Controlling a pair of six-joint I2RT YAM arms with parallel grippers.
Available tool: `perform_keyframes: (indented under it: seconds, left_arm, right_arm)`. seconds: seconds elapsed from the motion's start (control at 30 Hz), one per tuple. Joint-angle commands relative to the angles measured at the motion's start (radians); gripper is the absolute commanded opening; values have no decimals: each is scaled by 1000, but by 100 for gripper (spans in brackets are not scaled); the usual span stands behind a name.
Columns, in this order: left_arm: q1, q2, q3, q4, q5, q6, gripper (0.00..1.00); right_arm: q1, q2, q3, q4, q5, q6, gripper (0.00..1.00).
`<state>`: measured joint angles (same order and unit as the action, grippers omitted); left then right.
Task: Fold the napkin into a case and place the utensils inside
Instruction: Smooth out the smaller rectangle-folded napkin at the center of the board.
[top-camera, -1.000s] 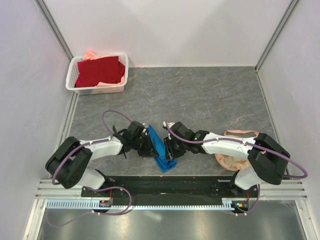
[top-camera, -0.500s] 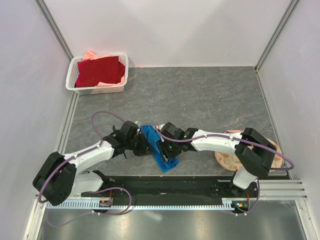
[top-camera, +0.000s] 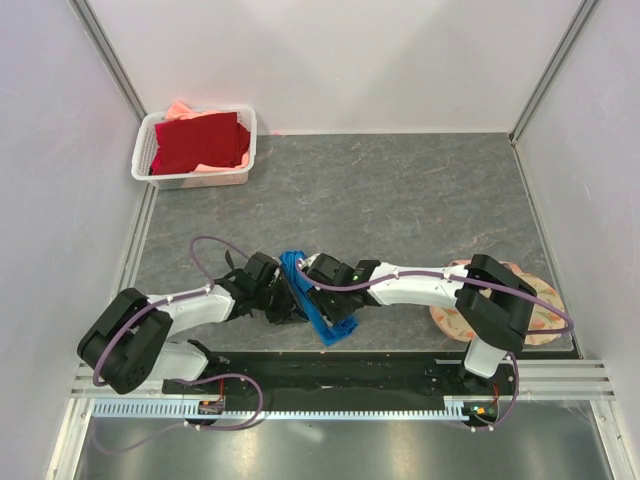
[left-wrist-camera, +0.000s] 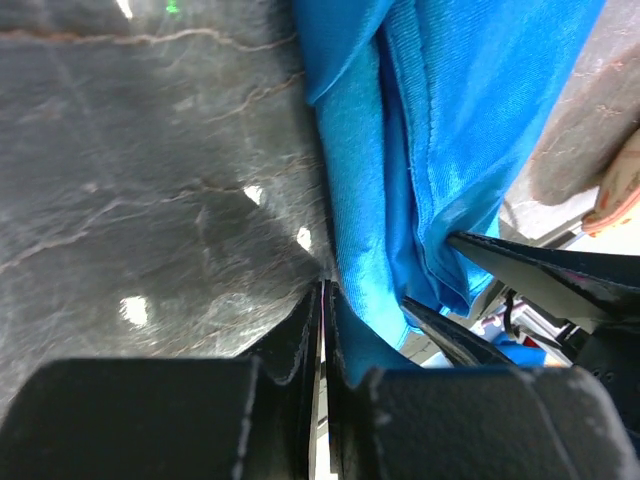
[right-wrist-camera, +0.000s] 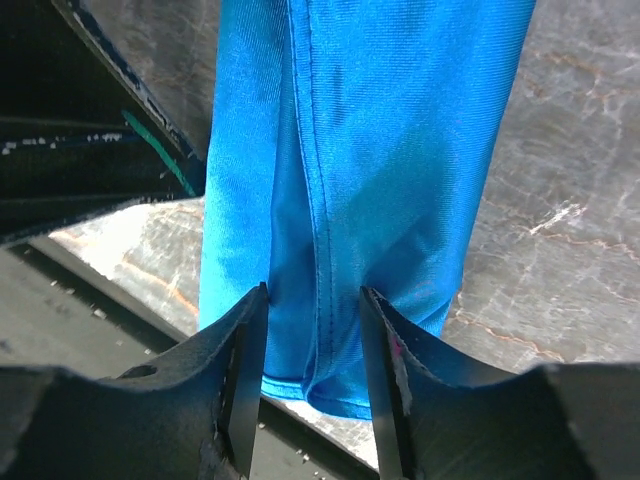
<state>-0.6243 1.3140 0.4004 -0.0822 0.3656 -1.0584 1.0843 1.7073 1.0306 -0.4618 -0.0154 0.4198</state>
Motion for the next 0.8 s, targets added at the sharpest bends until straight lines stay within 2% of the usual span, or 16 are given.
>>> perform_keyframes:
  seconds: [0.0, 0.27, 0.33, 0.37, 0.5, 0.67, 0.7, 0.77]
  left_arm:
    - [-5, 10, -5, 45, 1, -38, 9]
    - [-6, -16, -21, 47, 1, -48, 9]
    - [-6, -10, -23, 51, 4, -52, 9]
    - [-8, -12, -25, 52, 6, -52, 9]
    - [-6, -36, -25, 53, 12, -55, 8]
    - [-6, -107, -2, 1, 10, -67, 8]
    - [-6, -130, 5, -22, 15, -71, 9]
    - [-6, -145, 9, -30, 18, -86, 9]
  right_arm:
    - [26, 29, 55, -54, 117, -15, 49]
    - [66, 63, 74, -89, 196, -4, 51]
    - [72, 68, 77, -93, 218, 0, 47]
    - [74, 68, 78, -92, 221, 2, 44]
    - [75, 51, 97, -95, 224, 7, 22]
    - [74, 34, 114, -97, 209, 10, 8]
    - [74, 34, 117, -98, 209, 10, 3]
    - [72, 29, 120, -104, 212, 10, 0]
